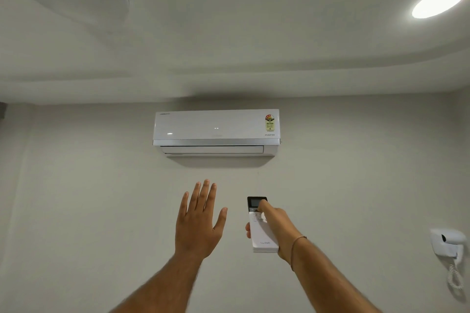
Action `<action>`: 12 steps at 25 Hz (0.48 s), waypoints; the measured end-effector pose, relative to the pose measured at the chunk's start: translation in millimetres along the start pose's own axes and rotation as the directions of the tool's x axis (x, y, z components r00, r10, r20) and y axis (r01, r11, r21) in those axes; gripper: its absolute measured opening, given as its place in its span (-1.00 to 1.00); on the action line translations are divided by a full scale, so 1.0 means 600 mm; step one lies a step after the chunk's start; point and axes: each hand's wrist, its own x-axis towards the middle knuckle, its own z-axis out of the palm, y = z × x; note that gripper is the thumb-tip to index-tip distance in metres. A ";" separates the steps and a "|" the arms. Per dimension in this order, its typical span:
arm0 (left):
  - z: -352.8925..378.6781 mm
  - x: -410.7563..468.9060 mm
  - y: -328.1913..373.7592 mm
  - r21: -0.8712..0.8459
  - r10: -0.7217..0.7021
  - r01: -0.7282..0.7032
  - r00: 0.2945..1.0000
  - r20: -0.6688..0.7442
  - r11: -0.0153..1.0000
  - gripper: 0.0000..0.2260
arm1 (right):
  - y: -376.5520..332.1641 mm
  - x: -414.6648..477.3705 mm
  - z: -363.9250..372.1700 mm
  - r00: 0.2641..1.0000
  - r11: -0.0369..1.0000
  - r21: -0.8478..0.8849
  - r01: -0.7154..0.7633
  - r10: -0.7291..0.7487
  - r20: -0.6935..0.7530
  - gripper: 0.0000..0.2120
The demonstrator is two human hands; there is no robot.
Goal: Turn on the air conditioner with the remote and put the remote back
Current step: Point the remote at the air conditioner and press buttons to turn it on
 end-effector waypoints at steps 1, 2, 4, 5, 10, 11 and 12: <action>-0.002 0.000 0.000 0.000 0.002 -0.002 1.000 -0.001 1.000 -0.37 | -0.001 -0.001 -0.001 1.000 1.000 -0.004 0.001 -0.001 -0.003 -0.74; -0.004 -0.001 0.000 0.001 0.002 -0.002 1.000 0.001 1.000 -0.37 | -0.001 -0.002 -0.002 1.000 1.000 -0.008 0.003 -0.003 -0.003 -0.73; -0.004 -0.003 0.001 0.006 0.003 -0.003 1.000 0.004 1.000 -0.37 | -0.001 -0.002 -0.004 1.000 1.000 -0.016 0.012 -0.012 -0.001 -0.72; -0.005 -0.005 0.000 0.007 -0.003 0.003 1.000 0.004 1.000 -0.37 | -0.001 -0.001 -0.004 1.000 1.000 -0.021 0.016 -0.016 -0.001 -0.71; -0.007 -0.010 -0.001 -0.007 -0.013 0.013 1.000 -0.005 1.000 -0.37 | 0.001 -0.007 -0.004 0.999 0.998 -0.025 0.049 -0.049 0.007 -0.76; -0.009 -0.011 0.000 -0.006 -0.010 0.010 1.000 -0.005 1.000 -0.37 | 0.002 -0.007 -0.004 0.998 0.998 -0.024 0.055 -0.055 0.006 -0.77; -0.010 -0.012 0.001 -0.006 -0.009 0.009 1.000 -0.005 1.000 -0.37 | 0.002 -0.009 -0.004 0.998 0.998 -0.024 0.061 -0.061 0.006 -0.78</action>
